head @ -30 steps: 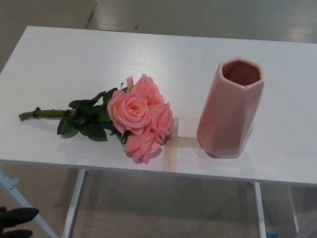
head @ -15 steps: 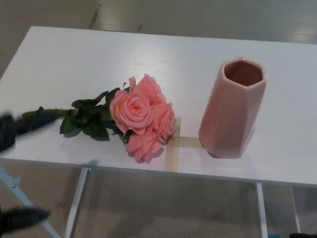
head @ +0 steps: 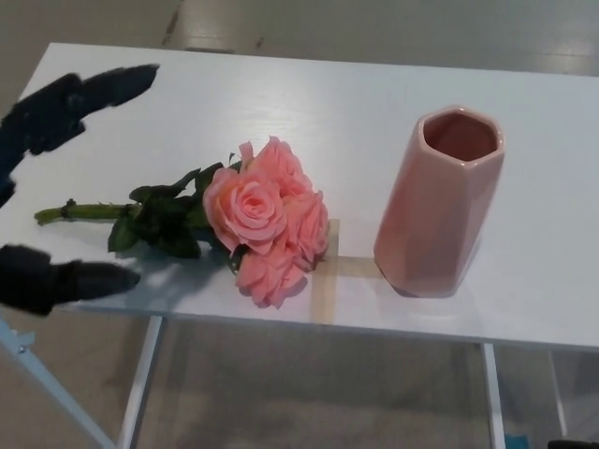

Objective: Use the left hand to pick up the rose and then lift and insert it into the pink vase.

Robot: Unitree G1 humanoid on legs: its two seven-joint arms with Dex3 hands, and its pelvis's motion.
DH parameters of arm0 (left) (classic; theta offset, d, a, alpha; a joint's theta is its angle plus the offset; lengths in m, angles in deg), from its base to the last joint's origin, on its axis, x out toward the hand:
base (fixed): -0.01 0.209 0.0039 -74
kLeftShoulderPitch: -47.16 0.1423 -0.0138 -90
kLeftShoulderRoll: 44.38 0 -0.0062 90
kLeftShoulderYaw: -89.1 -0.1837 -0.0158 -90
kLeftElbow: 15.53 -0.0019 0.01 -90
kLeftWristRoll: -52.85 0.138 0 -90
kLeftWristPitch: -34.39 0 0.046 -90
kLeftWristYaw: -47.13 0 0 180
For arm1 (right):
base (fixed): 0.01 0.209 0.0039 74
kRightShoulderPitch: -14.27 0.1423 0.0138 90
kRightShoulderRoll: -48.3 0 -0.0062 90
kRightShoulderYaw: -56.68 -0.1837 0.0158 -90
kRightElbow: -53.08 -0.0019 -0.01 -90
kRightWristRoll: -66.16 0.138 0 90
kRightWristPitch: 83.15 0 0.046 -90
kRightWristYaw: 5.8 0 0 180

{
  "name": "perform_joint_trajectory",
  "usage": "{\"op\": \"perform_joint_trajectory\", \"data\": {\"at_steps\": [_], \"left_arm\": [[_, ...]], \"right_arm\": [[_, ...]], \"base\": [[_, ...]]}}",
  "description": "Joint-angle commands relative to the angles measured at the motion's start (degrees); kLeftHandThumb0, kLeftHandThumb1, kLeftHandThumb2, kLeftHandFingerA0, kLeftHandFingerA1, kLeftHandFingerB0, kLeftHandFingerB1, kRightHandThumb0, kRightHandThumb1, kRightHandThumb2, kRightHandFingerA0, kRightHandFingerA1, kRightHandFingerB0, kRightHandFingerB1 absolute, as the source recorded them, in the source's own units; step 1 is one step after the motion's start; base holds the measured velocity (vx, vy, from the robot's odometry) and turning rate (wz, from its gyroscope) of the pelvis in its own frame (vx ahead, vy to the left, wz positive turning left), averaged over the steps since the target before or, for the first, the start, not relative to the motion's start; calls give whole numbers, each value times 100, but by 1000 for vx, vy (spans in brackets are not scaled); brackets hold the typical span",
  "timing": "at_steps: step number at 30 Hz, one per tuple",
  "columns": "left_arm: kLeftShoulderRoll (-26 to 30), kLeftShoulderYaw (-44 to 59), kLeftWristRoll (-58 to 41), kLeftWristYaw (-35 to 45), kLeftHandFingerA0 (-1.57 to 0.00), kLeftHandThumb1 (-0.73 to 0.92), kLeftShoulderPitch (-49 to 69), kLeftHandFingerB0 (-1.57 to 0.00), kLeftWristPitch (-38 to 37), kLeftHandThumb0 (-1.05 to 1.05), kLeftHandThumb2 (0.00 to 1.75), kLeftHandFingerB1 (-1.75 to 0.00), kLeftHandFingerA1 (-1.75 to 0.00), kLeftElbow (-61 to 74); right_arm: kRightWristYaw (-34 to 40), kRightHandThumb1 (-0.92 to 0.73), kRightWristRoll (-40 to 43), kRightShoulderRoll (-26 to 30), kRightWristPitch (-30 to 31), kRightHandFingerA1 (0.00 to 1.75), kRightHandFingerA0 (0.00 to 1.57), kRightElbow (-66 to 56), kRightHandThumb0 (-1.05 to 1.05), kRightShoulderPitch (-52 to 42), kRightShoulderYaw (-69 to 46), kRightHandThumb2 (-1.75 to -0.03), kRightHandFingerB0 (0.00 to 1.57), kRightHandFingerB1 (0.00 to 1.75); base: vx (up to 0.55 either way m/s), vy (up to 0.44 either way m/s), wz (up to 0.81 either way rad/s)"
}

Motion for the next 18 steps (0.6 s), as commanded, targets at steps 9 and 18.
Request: {"op": "perform_joint_trajectory", "data": {"at_steps": [9,18], "left_arm": [[351,-2045,3449,-758,0,36,-2150,-10,665,-53,71,-22,-4,-2599],[292,-2756,3873,-822,0,37,-2753,-9,873,-56,71,-19,0,-3422]], "right_arm": [[55,-68,130,33,41,49,63,61,-29,-38,-85,-60,54,44],[41,-68,110,39,23,48,62,43,-29,-57,-82,-60,55,44]], "base": [[0,0,0],[0,0,0]]}}
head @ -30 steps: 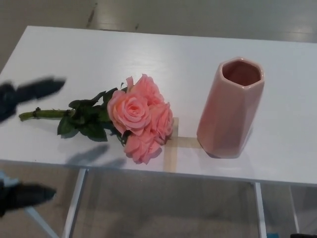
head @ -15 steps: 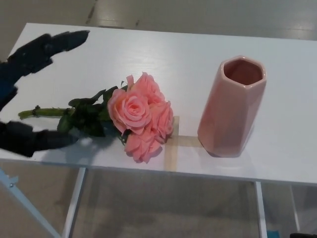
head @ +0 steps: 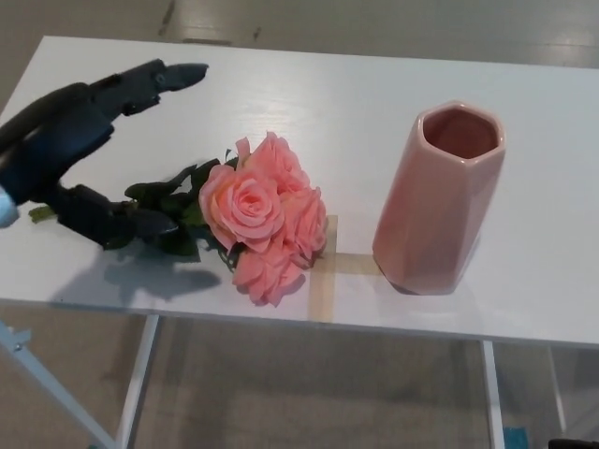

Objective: Use the left hand to pick up the rose and then lift and insert it into the pink vase.

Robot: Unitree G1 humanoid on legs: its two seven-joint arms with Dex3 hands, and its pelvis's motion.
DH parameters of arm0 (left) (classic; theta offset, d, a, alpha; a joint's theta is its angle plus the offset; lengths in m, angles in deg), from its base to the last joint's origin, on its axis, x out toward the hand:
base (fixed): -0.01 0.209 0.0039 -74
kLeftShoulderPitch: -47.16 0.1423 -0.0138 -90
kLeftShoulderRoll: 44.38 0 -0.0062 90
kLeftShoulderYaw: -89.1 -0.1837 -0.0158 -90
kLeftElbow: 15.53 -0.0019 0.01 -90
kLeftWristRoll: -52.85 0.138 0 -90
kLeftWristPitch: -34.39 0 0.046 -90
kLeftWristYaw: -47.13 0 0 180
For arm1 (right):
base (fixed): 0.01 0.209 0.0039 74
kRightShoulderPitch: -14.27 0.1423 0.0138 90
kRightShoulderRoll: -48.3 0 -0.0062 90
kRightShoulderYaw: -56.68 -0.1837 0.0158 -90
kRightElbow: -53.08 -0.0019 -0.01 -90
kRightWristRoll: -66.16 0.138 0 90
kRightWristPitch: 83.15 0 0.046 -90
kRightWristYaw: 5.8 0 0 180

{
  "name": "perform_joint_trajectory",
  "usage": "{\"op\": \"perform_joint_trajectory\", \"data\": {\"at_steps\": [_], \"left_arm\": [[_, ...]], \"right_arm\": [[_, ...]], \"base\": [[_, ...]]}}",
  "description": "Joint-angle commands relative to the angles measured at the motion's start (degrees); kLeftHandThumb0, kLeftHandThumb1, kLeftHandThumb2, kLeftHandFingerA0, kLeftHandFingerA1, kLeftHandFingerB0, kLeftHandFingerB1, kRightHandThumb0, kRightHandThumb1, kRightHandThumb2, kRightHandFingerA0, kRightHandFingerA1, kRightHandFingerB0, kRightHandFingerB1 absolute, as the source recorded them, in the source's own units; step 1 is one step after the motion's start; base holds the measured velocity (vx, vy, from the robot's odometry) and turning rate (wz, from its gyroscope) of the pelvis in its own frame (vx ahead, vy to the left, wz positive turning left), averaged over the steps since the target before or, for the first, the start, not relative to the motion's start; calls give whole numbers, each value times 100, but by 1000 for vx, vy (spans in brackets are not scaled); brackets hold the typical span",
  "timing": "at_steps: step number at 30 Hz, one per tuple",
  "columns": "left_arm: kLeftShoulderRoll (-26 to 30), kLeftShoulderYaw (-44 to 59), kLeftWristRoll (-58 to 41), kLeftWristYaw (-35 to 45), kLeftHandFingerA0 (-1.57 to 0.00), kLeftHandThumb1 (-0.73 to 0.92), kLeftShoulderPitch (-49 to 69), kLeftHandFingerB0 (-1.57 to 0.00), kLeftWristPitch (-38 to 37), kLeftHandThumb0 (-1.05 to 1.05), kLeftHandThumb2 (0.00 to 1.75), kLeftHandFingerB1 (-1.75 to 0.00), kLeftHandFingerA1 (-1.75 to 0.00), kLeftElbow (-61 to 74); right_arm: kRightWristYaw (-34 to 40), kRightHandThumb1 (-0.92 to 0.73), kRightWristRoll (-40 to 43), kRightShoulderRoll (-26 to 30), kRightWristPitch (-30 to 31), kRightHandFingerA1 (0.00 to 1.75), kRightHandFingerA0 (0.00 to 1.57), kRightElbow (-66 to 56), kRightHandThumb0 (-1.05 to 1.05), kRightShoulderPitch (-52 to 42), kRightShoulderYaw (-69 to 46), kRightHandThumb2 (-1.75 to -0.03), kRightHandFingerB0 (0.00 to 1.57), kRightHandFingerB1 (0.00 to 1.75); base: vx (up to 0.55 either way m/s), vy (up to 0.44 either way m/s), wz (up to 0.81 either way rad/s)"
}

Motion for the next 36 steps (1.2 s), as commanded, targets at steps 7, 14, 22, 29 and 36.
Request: {"op": "perform_joint_trajectory", "data": {"at_steps": [7,14,22,29,36], "left_arm": [[-72,-1393,2225,-738,0,36,-943,-9,589,-53,70,-19,-2,-1561],[-254,-1738,2332,-1156,0,34,-1140,-8,453,-50,71,-24,-9,-2362],[-570,-1888,2393,-1298,0,34,-1172,-9,572,-50,70,-23,-7,-2762],[-896,-1978,2578,-1277,0,34,-1321,-4,727,-50,71,-22,-9,-2940],[-989,-2023,2685,-1338,0,34,-1381,0,638,-51,73,-23,-12,-2965]], "right_arm": [[25,-68,147,16,28,49,63,66,-30,-59,-105,-60,55,44],[47,-68,111,4,23,48,62,58,-29,-36,-92,-60,55,44],[36,-68,104,-17,-3,48,62,60,-30,-79,-73,-60,55,44],[78,-68,102,-33,-11,49,64,74,-30,-46,-61,-59,55,44],[75,-68,116,-22,-2,49,64,59,-30,-40,-52,-59,55,44]], "base": [[0,0,0],[0,0,0],[0,0,0],[0,0,0],[0,0,0]]}}
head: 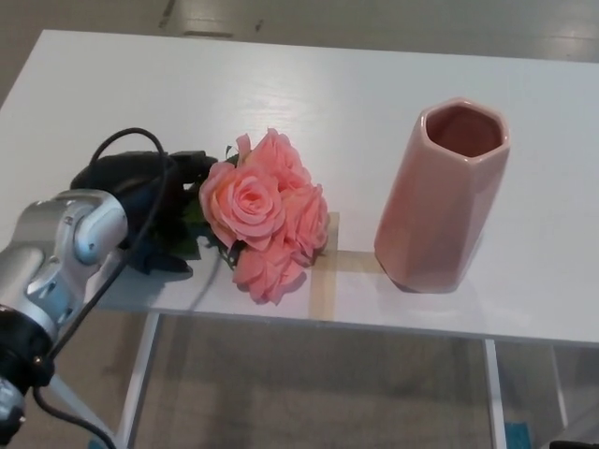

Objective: Use the left hand to pick up the rose and then lift and insert it into the pink vase.

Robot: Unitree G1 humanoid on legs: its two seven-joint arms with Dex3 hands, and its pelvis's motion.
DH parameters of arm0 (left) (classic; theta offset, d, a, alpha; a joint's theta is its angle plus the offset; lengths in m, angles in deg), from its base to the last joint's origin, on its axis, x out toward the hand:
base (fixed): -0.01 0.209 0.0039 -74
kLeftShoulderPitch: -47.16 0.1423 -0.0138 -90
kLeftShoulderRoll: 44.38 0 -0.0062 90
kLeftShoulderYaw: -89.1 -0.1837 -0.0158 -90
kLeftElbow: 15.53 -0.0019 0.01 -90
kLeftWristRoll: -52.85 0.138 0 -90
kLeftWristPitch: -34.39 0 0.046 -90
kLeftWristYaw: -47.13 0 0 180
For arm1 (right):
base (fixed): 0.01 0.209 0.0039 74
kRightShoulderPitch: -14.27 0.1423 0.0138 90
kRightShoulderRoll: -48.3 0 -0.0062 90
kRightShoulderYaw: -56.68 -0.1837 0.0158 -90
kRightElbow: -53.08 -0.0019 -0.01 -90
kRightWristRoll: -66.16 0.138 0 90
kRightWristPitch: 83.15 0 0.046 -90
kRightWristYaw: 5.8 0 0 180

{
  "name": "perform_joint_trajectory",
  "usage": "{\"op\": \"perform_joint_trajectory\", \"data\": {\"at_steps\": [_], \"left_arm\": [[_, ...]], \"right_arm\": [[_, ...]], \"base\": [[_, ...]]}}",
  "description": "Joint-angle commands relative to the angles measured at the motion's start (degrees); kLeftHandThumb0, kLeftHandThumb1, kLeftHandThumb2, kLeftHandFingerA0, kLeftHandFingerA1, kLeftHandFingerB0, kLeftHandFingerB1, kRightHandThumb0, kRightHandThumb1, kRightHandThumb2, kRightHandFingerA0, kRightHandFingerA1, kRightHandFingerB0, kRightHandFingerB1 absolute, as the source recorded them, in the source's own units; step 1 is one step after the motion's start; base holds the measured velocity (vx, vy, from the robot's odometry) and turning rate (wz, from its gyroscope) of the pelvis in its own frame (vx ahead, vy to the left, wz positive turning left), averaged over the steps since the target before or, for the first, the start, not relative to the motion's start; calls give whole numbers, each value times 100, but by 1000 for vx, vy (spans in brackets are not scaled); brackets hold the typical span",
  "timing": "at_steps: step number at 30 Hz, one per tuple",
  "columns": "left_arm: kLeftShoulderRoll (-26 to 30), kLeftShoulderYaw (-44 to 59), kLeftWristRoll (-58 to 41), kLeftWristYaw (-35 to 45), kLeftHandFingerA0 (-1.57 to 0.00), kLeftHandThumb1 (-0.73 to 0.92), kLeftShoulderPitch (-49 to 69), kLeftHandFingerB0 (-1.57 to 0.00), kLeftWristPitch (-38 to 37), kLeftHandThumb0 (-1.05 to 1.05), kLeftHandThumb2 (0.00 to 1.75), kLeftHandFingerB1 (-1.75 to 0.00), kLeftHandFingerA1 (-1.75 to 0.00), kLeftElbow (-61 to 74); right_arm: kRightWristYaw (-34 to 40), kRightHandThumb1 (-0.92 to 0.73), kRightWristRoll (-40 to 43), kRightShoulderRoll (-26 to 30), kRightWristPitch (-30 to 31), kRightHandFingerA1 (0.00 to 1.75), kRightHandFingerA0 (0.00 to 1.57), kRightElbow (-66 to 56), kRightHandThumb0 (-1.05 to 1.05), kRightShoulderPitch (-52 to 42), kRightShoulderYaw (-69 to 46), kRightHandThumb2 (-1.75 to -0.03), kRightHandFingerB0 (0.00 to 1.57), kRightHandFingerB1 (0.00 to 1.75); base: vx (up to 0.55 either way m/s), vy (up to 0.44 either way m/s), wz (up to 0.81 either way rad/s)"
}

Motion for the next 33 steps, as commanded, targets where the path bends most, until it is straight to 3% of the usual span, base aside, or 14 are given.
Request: {"op": "perform_joint_trajectory", "data": {"at_steps": [1,22,23,24,25,26,27,29,30,33], "left_arm": [[-41,-34,201,-135,0,34,-48,0,-9,-51,73,-23,-12,0],[-353,-146,444,-345,0,36,-198,0,-5,-55,74,-24,-15,-429],[-381,-197,478,-313,-14,60,-211,-4,11,-51,61,-20,-28,-501],[-400,-235,504,-287,-14,60,-219,-4,25,-51,61,-20,-28,-549],[-468,-308,544,-231,-32,58,-256,-6,80,-53,79,-30,-44,-646],[-490,-326,549,-222,-32,58,-273,-6,95,-53,79,-30,-44,-675],[-672,-249,366,-89,-86,76,-246,-37,247,-28,64,-33,-95,-714],[-702,-238,353,-81,-86,76,-253,-37,262,-28,64,-33,-95,-741],[-761,-239,333,-32,-59,77,-220,-55,332,-18,61,-39,-154,-767],[-802,-305,399,62,-60,74,-207,-57,462,-18,61,-41,-152,-742]], "right_arm": [[37,-68,64,-1,0,49,64,16,-30,-38,4,-59,55,44],[5,-68,99,7,15,49,65,37,-30,24,-16,-59,56,44],[14,-68,89,10,29,50,66,38,-31,32,-9,-60,56,44],[21,-68,82,13,41,50,66,39,-31,37,-3,-60,56,44],[28,-67,85,5,54,50,66,42,-31,51,-6,-60,56,45],[29,-67,90,1,55,50,66,43,-31,54,-9,-60,56,45],[17,-67,69,11,48,49,65,24,-30,48,15,-59,55,44],[16,-67,68,13,47,49,65,23,-30,47,18,-59,55,44],[15,-67,81,1,46,49,66,14,-30,57,10,-59,56,44],[-10,-67,100,-2,46,49,66,9,-30,65,-3,-59,56,44]], "base": [[0,0,0],[0,0,0],[0,0,0],[0,0,0],[0,0,0],[0,0,0],[0,0,0],[0,0,0],[0,0,0],[0,0,0]]}}
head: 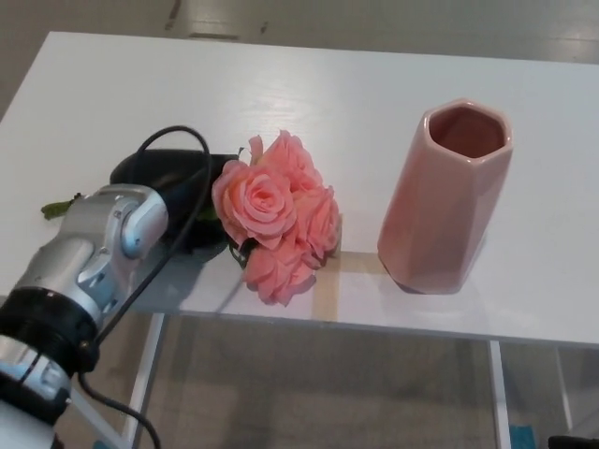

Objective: Use the left hand to pick up the rose and then lift and insert it into the pink vase.

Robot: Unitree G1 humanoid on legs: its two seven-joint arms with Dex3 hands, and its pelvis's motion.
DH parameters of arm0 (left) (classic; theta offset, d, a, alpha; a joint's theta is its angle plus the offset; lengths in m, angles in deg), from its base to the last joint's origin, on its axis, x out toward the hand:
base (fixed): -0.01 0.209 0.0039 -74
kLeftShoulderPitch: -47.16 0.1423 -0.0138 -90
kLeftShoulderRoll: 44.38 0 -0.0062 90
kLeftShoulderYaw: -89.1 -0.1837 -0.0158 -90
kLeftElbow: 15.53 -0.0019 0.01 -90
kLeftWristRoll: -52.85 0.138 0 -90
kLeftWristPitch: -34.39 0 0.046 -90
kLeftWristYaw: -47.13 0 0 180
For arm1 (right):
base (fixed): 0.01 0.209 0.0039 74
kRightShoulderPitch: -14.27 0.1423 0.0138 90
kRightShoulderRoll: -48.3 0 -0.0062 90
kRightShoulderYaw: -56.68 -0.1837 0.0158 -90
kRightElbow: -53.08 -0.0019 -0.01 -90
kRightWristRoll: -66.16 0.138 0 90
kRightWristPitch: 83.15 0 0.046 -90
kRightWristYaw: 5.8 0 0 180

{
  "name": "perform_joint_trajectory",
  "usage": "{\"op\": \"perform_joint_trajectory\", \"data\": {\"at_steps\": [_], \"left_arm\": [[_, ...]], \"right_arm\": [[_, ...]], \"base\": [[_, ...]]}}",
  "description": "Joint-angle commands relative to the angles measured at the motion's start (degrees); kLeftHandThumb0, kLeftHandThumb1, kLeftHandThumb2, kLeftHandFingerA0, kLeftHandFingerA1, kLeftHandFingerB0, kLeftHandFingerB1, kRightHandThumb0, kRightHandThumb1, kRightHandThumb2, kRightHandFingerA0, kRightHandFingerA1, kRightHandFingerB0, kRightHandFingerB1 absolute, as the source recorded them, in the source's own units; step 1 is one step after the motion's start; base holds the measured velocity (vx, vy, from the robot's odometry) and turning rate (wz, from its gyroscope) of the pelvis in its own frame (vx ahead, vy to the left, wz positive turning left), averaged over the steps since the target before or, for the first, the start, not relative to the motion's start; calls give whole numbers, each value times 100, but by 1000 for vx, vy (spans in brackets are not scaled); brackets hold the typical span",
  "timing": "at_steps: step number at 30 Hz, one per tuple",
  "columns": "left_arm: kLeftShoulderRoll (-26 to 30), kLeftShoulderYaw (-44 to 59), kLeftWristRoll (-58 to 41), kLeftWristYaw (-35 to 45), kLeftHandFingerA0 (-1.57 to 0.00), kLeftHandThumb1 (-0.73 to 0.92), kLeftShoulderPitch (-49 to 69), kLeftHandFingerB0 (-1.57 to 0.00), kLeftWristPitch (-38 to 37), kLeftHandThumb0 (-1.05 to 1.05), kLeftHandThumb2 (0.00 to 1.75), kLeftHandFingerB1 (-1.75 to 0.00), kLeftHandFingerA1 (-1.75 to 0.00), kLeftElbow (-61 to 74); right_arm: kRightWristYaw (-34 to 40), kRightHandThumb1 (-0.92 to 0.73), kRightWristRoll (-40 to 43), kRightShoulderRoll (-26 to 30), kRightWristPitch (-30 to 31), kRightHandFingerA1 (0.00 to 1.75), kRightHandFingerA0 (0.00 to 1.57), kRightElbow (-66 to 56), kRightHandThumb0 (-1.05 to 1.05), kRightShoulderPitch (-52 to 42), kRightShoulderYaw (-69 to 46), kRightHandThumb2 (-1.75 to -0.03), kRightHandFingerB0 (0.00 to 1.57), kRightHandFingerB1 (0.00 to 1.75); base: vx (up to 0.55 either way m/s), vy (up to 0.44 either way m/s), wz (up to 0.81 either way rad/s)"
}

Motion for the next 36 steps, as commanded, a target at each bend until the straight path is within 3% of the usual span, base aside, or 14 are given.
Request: {"op": "perform_joint_trajectory", "data": {"at_steps": [1,2,3,7,8,17,23,24,25,26,27,30,31,36], "left_arm": [[-154,-115,22,318,-60,74,210,-57,301,-18,61,-41,-152,-137],[-156,-116,22,319,-60,74,210,-57,307,-18,61,-41,-152,-135],[-219,-183,74,294,-101,72,224,-55,317,-23,61,-41,-81,-183],[-247,-226,87,278,-101,72,224,-55,335,-23,61,-41,-81,-208],[-261,-255,104,311,-105,73,216,-46,372,-24,62,-39,-61,-180],[-303,-171,-18,181,-110,73,286,-46,363,-24,63,-39,-66,-34],[-547,695,-652,-222,-103,78,359,-77,305,-25,63,-50,-105,-51],[-605,882,-781,-327,-83,78,356,-81,283,-22,65,-74,-137,0],[-690,1154,-981,-486,-83,78,349,-81,251,-22,65,-74,-137,77],[-764,1362,-1070,-576,-73,78,270,-60,334,-25,66,-43,-148,136],[-782,1516,-1111,-566,-81,67,173,-59,377,-32,98,-61,-117,196],[-730,1683,-1128,-350,-90,64,-78,-59,452,-29,100,-62,-112,286],[-716,1734,-1152,-277,-87,79,-181,-70,489,-30,65,-45,-123,287],[-722,2212,-1676,206,-113,82,-836,-84,875,-24,65,-68,-106,333]], "right_arm": [[-18,-67,85,-2,45,49,66,-7,-30,-6,-12,-59,56,44],[-18,-67,84,-2,45,49,66,-7,-30,-6,-12,-59,56,44],[-34,-67,118,8,56,50,67,5,-30,19,-48,-58,58,45],[-42,-67,131,12,60,50,67,11,-30,31,-66,-58,58,45],[-49,-66,128,12,56,50,67,10,-30,36,-61,-58,57,45],[-78,-66,122,33,45,49,65,14,-30,10,20,-59,56,44],[-45,-66,125,32,34,49,66,5,-30,11,46,-59,56,44],[-51,-66,128,40,34,50,67,0,-30,18,45,-58,57,44],[-61,-66,132,53,35,50,67,-7,-30,30,43,-58,57,44],[-72,-66,141,55,32,49,66,-2,-30,28,35,-59,56,44],[-74,-66,147,54,31,49,66,-1,-30,28,30,-59,56,44],[-77,-66,148,63,45,49,66,-10,-30,59,32,-59,56,44],[-81,-66,146,66,49,49,66,-7,-30,64,34,-59,56,44],[-133,-66,135,81,58,49,66,12,-30,48,48,-59,55,44]], "base": [[0,0,0],[0,0,0],[0,0,0],[0,0,0],[0,0,0],[0,0,0],[0,0,0],[0,0,0],[0,0,0],[0,0,0],[0,0,0],[0,0,0],[0,0,0],[0,0,0]]}}
